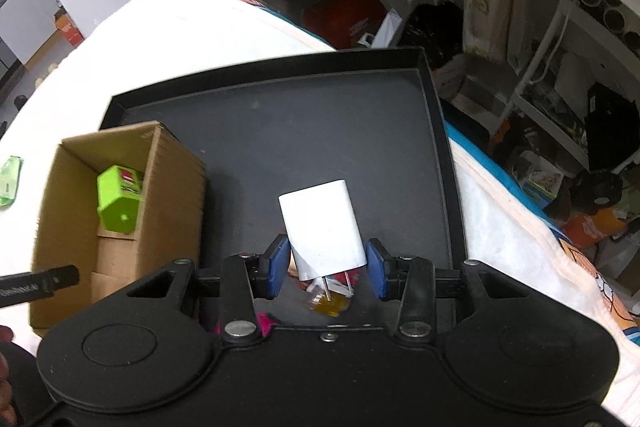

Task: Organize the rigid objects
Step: 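Carry the white charger into the box and open the right gripper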

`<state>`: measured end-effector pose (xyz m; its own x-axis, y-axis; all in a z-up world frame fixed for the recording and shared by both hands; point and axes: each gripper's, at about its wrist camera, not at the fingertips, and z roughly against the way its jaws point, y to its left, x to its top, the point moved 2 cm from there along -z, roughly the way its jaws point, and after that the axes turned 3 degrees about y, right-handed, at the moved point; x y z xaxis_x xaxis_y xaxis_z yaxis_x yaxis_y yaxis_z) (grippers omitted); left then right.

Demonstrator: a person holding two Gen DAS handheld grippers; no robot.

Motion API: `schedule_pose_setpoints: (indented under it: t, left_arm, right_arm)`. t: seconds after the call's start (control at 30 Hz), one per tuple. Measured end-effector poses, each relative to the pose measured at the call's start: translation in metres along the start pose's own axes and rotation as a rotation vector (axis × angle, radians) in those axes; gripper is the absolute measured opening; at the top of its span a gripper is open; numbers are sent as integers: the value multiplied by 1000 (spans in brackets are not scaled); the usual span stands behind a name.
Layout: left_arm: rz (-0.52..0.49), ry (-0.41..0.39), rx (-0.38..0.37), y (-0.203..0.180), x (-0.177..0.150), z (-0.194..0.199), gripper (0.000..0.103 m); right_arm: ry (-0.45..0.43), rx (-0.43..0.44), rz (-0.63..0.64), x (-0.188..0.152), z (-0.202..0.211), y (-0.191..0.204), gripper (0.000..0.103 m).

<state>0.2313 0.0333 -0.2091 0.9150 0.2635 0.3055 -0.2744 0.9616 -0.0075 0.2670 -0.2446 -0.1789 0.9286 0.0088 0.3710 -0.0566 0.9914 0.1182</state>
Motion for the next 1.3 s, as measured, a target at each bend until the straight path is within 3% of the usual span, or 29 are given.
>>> schedule_pose_setpoints:
  t: [0.7,0.87,1.03,1.2,1.3]
  left_arm:
    - [34,-51,-105,24,4,-7,66]
    - [36,-60,-129,26,5,-8,57]
    - [75,-39,-156,35,6,-16,27]
    - [67,-37,-183,36,6,-17,15]
    - [64,-38,-189,37,7,-17,15]
  right_arm:
    - [-50,63,104,30,15,88,40]
    - [-51,69,119,32,10,109,40]
    - [-42,70,147,33,3,127,40]
    - [-29,72,164,33,-4,144,40]
    - [-20,67,168,34,-10,150,40]
